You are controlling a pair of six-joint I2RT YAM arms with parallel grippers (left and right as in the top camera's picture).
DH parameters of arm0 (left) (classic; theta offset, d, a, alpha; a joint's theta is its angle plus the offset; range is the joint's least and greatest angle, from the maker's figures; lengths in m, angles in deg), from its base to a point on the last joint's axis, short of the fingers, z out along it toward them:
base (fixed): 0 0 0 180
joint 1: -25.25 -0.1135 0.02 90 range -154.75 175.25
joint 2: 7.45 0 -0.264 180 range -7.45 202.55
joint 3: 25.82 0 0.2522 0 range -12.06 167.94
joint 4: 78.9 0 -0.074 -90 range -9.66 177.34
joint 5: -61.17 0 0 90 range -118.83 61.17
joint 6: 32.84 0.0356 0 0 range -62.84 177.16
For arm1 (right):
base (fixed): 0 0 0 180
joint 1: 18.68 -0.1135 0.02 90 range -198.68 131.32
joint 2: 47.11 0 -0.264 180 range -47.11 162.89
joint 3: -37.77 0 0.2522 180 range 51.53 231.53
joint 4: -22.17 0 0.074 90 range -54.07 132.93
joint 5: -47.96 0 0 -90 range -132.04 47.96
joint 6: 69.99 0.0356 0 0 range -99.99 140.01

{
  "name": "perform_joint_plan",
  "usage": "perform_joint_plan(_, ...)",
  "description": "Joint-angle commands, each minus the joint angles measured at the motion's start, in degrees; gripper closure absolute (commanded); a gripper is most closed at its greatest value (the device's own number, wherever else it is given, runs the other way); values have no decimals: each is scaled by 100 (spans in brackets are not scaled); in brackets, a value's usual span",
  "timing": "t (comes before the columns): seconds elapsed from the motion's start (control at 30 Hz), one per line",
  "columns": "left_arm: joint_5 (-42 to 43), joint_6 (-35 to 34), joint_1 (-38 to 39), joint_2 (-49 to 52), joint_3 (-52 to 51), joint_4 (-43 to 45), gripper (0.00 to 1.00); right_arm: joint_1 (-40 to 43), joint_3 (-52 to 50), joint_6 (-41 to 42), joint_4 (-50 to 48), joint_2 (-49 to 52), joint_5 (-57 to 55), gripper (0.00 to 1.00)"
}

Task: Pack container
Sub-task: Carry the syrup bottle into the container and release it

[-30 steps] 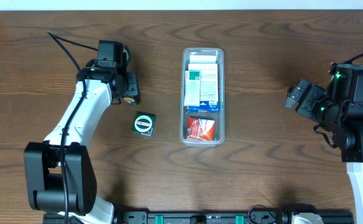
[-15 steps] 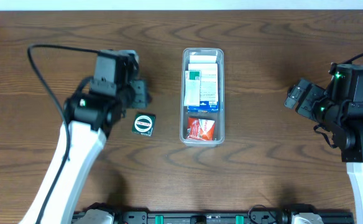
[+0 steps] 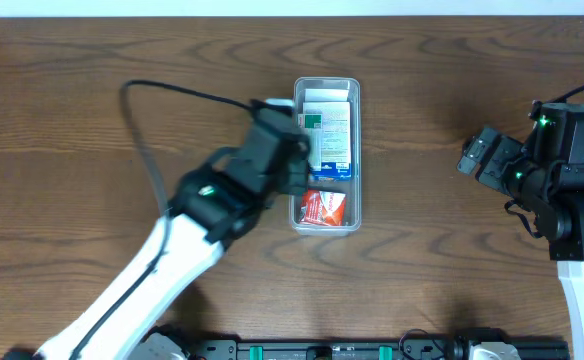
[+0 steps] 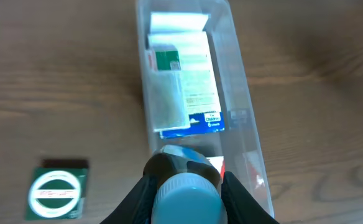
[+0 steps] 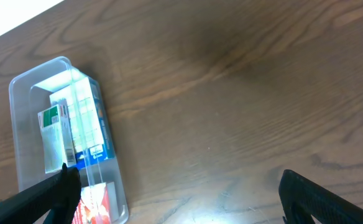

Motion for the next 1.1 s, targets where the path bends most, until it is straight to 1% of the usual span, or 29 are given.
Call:
perform_joint_plan(0.0,-345,-459,197,533,70,227,85,26,33,4,7,0,-44,1)
perform_joint_plan(0.13,-544,-673,240,1071,70,361,85,26,33,2,9,0,-44,1)
perform_joint_plan(0.23,-710,-686,240,1285,70,481,85,26,33,2,7,0,-44,1)
perform_joint_plan(0.5,-715,-695,240,1408,70,669,85,26,33,2,7,0,-44,1)
perform_joint_plan(0.7,-708,-717,240,1563,63,570,85,26,33,2,9,0,-44,1)
perform_joint_plan(0.8,-702,-874,240,1648,63,472,86,26,33,4,7,0,-44,1)
perform_joint_plan(0.87,-702,-988,240,1670,63,404,86,26,33,2,7,0,-44,1)
perform_joint_plan(1.07,-704,-992,245,1676,63,389,83,26,33,2,7,0,-44,1)
